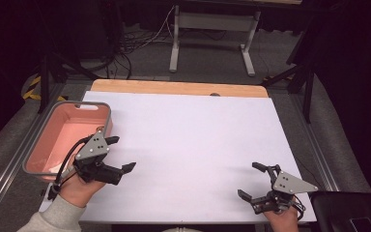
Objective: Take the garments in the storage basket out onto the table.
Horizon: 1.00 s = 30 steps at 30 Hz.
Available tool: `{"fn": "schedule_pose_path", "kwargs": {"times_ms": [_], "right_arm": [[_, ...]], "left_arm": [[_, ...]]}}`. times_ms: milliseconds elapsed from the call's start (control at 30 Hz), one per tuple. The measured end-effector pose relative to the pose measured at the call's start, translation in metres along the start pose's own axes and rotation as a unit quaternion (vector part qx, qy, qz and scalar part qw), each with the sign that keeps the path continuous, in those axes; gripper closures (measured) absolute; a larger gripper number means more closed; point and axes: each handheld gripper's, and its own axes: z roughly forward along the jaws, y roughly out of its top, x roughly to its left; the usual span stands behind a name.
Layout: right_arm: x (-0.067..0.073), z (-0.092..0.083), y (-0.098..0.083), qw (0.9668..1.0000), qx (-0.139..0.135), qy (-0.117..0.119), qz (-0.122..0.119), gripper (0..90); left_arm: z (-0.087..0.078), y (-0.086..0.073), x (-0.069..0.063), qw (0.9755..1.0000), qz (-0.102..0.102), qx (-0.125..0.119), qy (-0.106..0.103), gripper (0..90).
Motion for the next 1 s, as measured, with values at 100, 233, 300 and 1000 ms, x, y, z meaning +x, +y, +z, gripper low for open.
{"fn": "schedule_pose_path", "kwargs": {"times_ms": [100,233,300,1000], "right_arm": [[0.000,0.000,0.000,1.0000,0.003,0.001,0.002,0.2],[0.000,0.001,0.000,1.0000,0.006,0.004,0.004,0.3],[0.000,0.001,0.000,0.9999,0.008,0.004,0.006,0.3],[-0.001,0.003,0.000,0.9996,0.017,0.017,0.015,1.5]], "left_arm": [[-0.002,0.003,0.004,0.9999,-0.003,0.010,-0.001,7.7],[-0.005,0.006,0.010,0.9998,-0.009,0.017,0.000,8.3],[-0.006,0.007,0.013,0.9997,-0.012,0.023,0.002,8.3],[-0.017,0.006,0.046,0.9942,-0.023,0.096,0.043,9.8]]}}
